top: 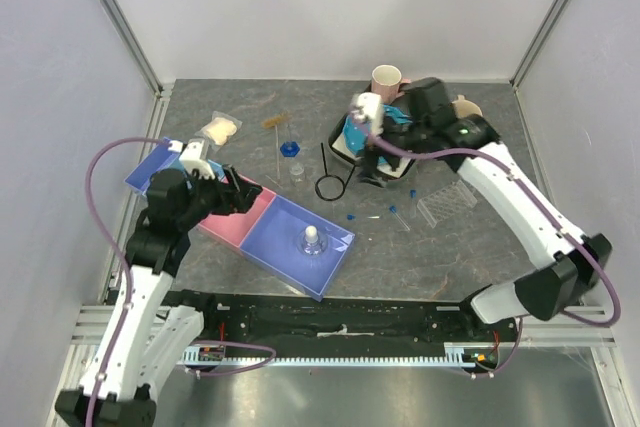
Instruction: Organize the chemistry lab equipment
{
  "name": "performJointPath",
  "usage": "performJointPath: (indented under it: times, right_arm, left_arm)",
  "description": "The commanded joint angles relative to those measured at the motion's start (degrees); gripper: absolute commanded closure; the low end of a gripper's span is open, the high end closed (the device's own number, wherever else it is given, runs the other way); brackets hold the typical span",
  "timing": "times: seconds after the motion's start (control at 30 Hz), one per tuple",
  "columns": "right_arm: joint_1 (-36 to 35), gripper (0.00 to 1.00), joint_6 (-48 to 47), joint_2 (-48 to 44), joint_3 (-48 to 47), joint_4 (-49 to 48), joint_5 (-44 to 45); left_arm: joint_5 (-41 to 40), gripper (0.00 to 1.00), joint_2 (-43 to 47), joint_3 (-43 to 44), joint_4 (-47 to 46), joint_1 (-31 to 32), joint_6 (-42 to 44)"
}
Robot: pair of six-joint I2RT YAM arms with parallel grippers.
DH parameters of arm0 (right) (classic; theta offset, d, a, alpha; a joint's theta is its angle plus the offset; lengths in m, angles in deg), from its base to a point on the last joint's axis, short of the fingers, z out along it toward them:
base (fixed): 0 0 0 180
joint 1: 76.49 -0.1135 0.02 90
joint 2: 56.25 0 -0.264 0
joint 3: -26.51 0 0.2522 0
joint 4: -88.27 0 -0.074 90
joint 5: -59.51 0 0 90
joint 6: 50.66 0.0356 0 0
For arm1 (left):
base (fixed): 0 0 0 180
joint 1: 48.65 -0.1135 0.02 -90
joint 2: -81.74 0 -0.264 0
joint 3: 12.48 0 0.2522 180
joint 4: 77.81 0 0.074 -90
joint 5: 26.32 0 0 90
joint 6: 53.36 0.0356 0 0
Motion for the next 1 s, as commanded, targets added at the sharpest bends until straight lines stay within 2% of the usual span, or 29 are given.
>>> performJointPath:
  times: [0.0, 0.13, 0.17, 0.33, 0.43, 0.6, 0.97]
  right_arm:
    - [13.05, 0.02, 11.56, -8.62, 12.50, -12.75, -18.59]
    - [19.50, 0.02, 14.83, -13.55, 26.99, -22.07, -21.77]
    - [20.12, 0.02, 13.87, -14.69, 28.77, -22.96, -22.21]
    - [25.04, 0.02, 13.16, -15.93, 37.04, -27.01, -26.16]
    - [27.24, 0.02, 12.02, -15.58, 38.27, -27.02, -26.43]
    - [29.35, 0.02, 11.58, -15.22, 39.25, -26.75, -27.13]
    - [29.45, 0.02, 11.05, -16.19, 39.51, -26.58, -26.08]
  left_arm:
    - [6.06, 0.19, -9.54, 4.40, -0.75, 1.77, -2.91]
    - [1.15, 0.19, -19.21, 7.83, 0.03, 6.95, -1.16]
    - [-3.39, 0.19, -21.34, 8.71, 0.39, 10.18, 0.24]
    - [-11.25, 0.13, -33.64, 15.55, 1.62, 16.01, 3.59]
    - [-13.89, 0.09, -40.50, 19.16, 1.62, 16.80, 5.09]
    - [-15.56, 0.08, -50.60, 24.96, 1.53, 16.98, 6.50]
    - [-16.36, 0.11, -63.63, 34.55, 3.64, 17.42, 7.73]
